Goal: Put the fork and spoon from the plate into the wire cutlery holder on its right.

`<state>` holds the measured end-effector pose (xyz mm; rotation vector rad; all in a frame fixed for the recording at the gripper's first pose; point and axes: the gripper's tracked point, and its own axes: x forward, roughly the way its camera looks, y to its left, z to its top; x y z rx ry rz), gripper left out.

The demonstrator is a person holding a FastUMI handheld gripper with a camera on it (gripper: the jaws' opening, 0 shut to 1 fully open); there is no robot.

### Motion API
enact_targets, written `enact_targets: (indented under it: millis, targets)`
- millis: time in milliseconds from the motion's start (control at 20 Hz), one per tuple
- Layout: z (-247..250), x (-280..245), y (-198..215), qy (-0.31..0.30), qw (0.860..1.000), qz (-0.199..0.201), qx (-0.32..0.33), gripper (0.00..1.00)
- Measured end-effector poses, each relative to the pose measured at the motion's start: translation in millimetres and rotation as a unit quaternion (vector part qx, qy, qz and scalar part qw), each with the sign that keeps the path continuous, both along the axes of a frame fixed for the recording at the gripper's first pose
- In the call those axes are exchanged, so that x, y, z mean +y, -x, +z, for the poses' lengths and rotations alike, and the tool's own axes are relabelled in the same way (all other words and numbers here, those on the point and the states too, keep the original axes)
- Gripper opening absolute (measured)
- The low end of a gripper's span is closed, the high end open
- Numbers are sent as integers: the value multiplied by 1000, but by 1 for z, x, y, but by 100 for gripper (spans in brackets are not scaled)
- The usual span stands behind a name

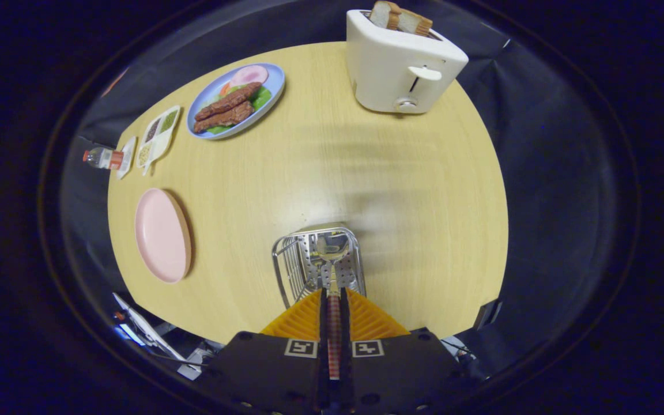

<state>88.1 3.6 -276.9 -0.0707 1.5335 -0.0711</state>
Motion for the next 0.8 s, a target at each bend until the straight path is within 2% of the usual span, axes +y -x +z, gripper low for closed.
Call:
enact_targets:
  millis: [150, 650, 750, 800]
  targets:
    - [1, -1, 0, -4, 1000, -8, -7, 9]
    - [33, 16, 6, -19, 997, 2, -81, 12]
    - [43, 31, 7, -42, 993, 3, -106, 16]
    - [48, 37, 7, -48, 991, 6, -124, 23]
